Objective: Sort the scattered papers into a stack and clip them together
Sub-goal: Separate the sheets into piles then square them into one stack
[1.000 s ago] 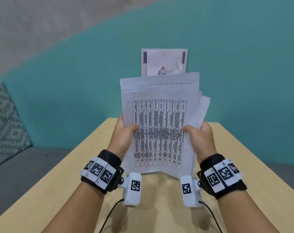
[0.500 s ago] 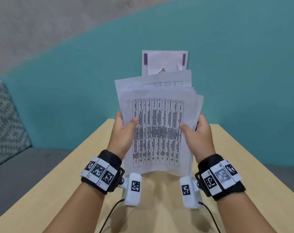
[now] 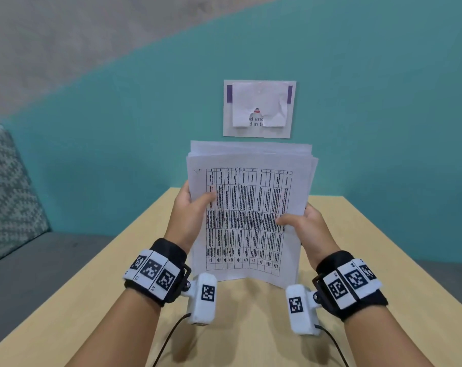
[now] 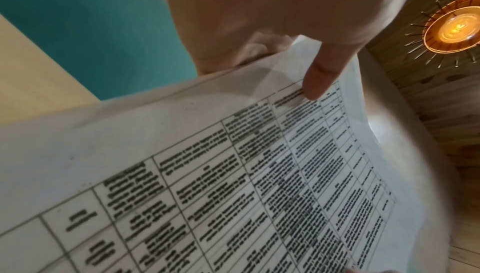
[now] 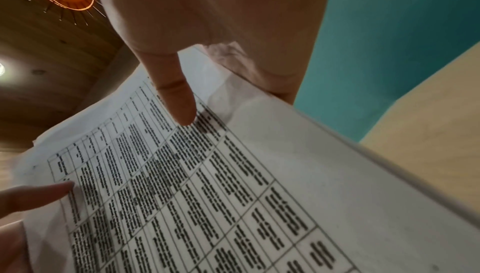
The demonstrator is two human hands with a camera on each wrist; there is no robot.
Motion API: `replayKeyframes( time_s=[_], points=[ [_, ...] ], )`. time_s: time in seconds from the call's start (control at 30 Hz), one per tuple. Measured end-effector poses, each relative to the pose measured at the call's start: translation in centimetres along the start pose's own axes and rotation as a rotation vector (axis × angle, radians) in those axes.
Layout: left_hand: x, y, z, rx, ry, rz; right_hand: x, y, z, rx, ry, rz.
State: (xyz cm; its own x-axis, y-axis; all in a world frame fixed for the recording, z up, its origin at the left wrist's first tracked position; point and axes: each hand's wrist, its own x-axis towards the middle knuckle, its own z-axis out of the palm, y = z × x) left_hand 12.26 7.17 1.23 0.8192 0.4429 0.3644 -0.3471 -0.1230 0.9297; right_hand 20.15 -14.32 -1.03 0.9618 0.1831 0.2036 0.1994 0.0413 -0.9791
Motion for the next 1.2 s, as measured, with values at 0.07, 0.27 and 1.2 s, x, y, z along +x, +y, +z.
replayKeyframes(
  time_s=[0.07,0.27,1.2],
  points=[
    [0.1,-0.3,-0.2,0.026,-0.018,-0.015,0.0,0.2,-0.1,-0.031,-0.025,0.033],
    [0.4,-1.0,-0.4,0.042,-0.043,-0.066,-0.1,1.1,-0.5,-0.069,-0.063,0.099],
    [0.3,2.6,-1.3,-0.642,0.103,-0.203,-0.2,-1.2,-0.8,0.579,0.105,0.078]
  ],
)
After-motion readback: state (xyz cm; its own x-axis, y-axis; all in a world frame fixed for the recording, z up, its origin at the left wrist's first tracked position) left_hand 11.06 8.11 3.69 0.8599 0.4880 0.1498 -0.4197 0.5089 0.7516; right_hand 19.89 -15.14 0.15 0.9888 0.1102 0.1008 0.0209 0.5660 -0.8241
